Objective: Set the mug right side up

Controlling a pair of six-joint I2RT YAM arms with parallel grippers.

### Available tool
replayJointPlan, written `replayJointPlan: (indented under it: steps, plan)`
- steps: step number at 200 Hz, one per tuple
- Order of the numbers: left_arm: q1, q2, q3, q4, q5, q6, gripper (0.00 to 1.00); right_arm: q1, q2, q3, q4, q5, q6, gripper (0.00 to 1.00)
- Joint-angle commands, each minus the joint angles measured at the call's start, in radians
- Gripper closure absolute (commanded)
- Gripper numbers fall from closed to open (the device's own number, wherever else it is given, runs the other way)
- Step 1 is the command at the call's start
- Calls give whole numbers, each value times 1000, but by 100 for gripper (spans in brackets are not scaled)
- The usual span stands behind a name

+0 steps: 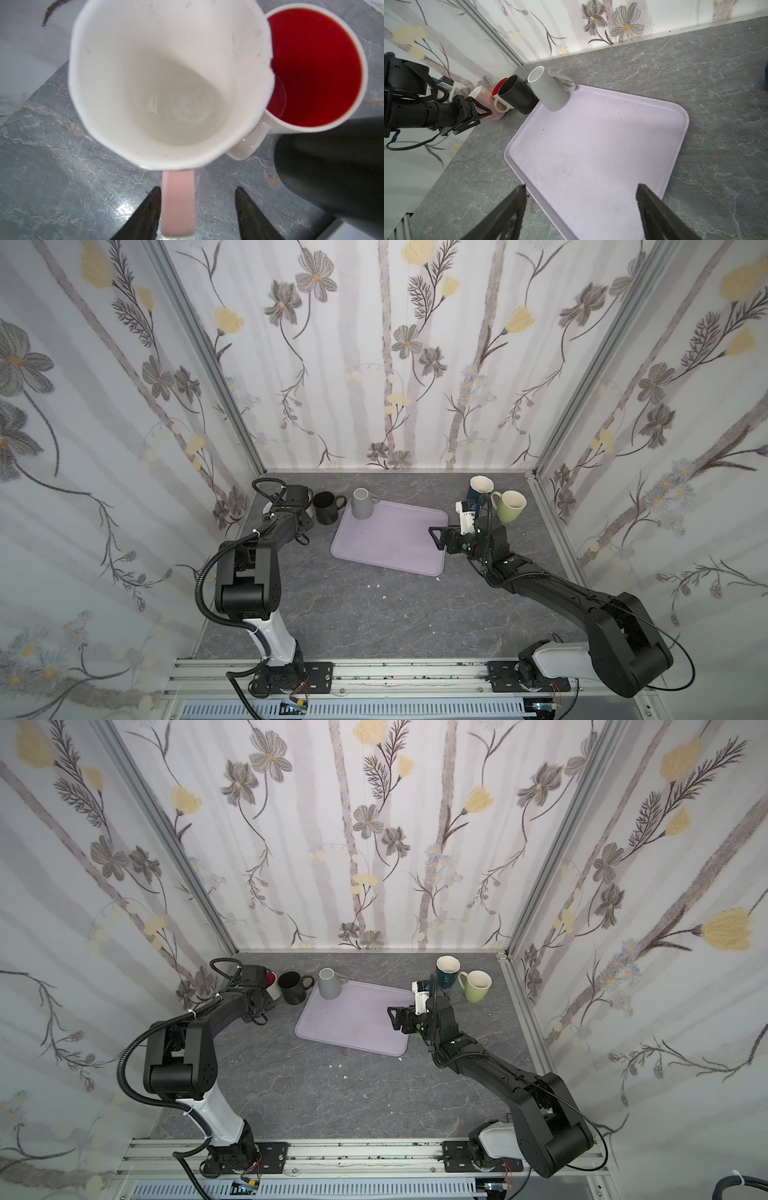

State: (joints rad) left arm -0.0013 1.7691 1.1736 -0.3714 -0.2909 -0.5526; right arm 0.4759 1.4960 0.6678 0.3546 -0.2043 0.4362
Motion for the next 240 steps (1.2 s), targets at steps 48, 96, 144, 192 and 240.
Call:
replayJointPlan:
  steps: [48, 96, 144, 192, 240]
  plan:
    - [-26, -84, -33, -34, 52, -13, 15, 2, 54, 72, -62, -85, -33, 17]
    - [-101, -258, -143, -15, 90, -42, 0, 57, 134, 211, -204, -59, -158, 17]
    - [-143, -396, -243, 10, 141, -52, 0, 98, 227, 365, -312, 29, -226, 17]
    - [-152, -564, -379, 88, 222, -54, 0, 123, 333, 588, -421, 100, -269, 16]
    - [-154, -669, -492, 193, 318, -82, 0, 129, 535, 890, -440, 24, -258, 17]
